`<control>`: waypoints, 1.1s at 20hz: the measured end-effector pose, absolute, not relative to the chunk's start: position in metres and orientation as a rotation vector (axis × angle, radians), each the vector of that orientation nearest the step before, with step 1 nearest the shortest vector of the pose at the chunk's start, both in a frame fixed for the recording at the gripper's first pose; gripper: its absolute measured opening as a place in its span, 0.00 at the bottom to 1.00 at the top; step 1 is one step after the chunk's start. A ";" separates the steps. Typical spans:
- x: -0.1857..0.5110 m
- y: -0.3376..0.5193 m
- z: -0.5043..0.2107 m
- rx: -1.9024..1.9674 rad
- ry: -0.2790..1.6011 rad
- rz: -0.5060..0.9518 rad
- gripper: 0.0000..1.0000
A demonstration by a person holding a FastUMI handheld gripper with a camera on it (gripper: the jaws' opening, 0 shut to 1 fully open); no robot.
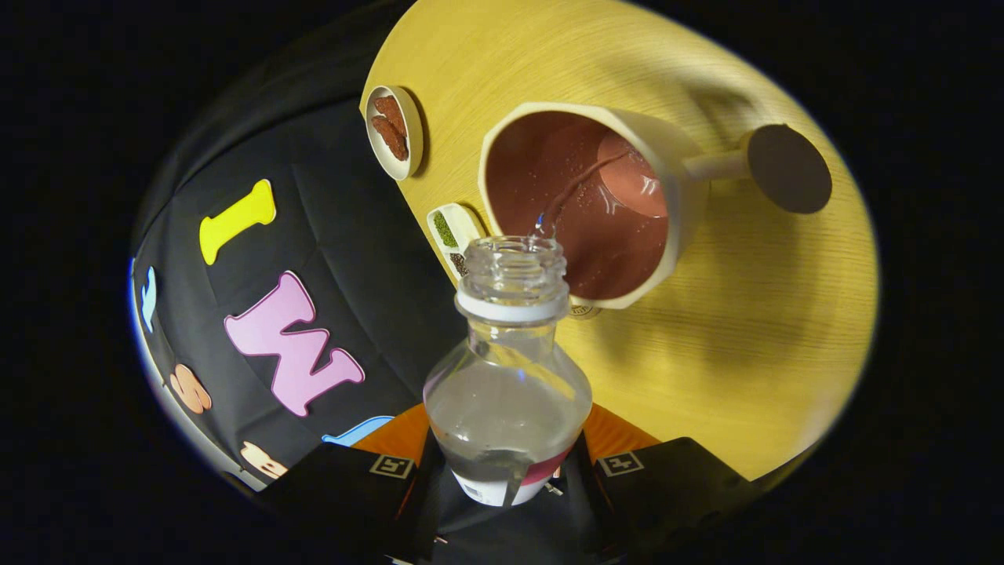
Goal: Take the bottle from table, then pour the juice into the cup, finally place the bottle on the coaster
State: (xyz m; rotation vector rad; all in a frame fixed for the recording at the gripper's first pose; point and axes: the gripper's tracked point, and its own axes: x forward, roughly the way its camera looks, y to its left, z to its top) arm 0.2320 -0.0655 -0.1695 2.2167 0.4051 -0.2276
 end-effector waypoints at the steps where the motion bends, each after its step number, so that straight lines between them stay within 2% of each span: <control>1: 0.231 -0.067 -0.169 2.225 0.406 -0.231 0.70; 22: 0.232 -0.076 -0.142 2.444 0.430 -0.193 0.70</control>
